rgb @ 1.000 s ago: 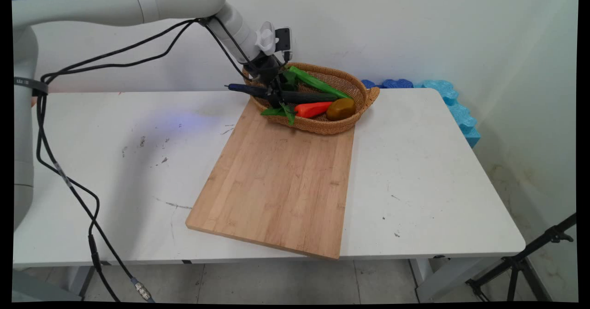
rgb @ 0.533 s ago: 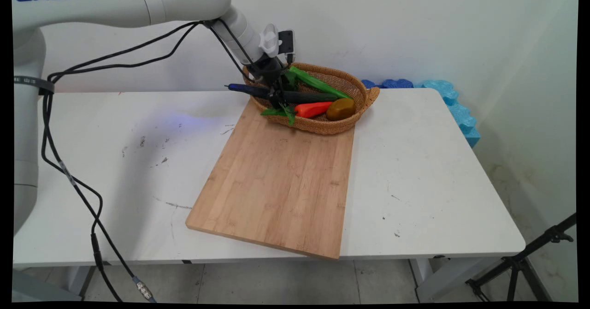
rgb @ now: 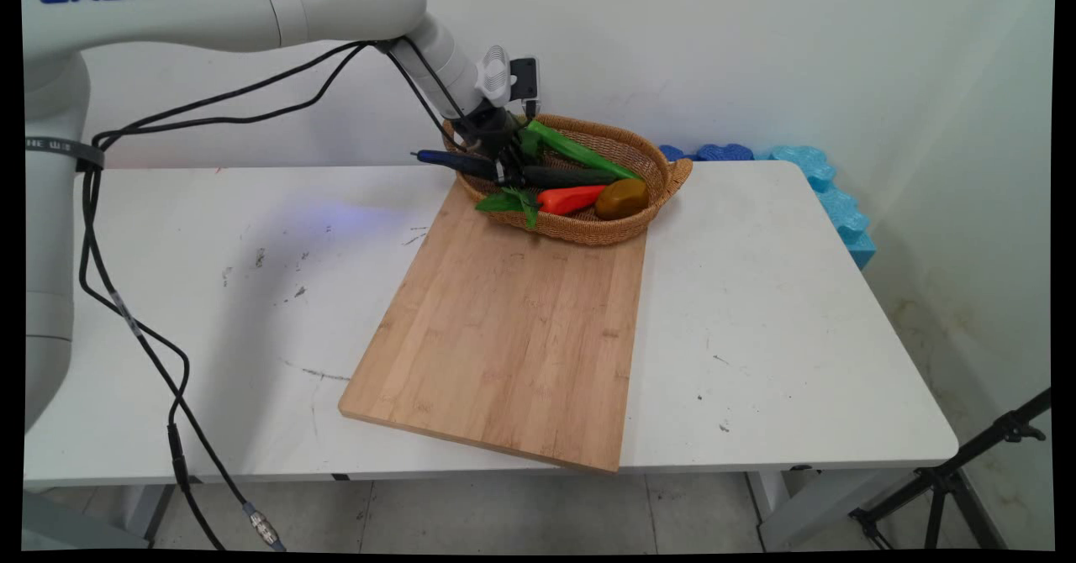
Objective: Place the picked object on the cutting board
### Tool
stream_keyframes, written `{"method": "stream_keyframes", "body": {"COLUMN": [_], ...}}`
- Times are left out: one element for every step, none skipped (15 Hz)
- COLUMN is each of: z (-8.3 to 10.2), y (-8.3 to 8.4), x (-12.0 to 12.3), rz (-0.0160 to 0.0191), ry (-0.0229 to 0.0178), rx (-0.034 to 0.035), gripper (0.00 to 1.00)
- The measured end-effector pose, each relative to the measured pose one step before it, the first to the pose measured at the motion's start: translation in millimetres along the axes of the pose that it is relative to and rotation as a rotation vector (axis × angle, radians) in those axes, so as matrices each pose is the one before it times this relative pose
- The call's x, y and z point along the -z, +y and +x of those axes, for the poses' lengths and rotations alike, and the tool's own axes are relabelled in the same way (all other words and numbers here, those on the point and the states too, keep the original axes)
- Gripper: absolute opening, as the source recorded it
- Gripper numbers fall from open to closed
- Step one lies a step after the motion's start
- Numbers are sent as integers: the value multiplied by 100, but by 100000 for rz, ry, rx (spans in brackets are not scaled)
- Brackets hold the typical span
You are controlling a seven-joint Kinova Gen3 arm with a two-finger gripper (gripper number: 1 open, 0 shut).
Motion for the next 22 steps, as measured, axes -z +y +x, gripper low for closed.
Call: {"method": "stream_keyframes", "body": {"z": [1,11,5,5,10,24,54,36,75,76,47,-4,-12,-87,-119,-52,-86,-104,-91,-66,-121,-89], "y": [20,25,32,32,25,11,-3,-2,1,-2,-12,-16,-28,-17,-1,1,24,43,77,100,169,189], "x": [-14,-2,0,22,53,100,140,102,229,321,404,425,537,629,655,357,670,808,851,762,989,834], "rz": [10,2,-9,58,132,268,263,165,282,321,363,341,390,392,359,184,290,329,282,144,123,-19], "ry": [-87,-68,-55,-60,-25,38,97,71,169,258,238,158,178,149,131,105,251,325,398,419,520,459], "rx": [43,42,62,113,194,217,221,164,165,131,10,-17,-90,-124,-199,-129,-259,-351,-436,-357,-403,-382], "gripper": [0,0,0,0,0,0,0,0,0,0,0,0,0,0,0,0,0,0,0,0,0,0]}}
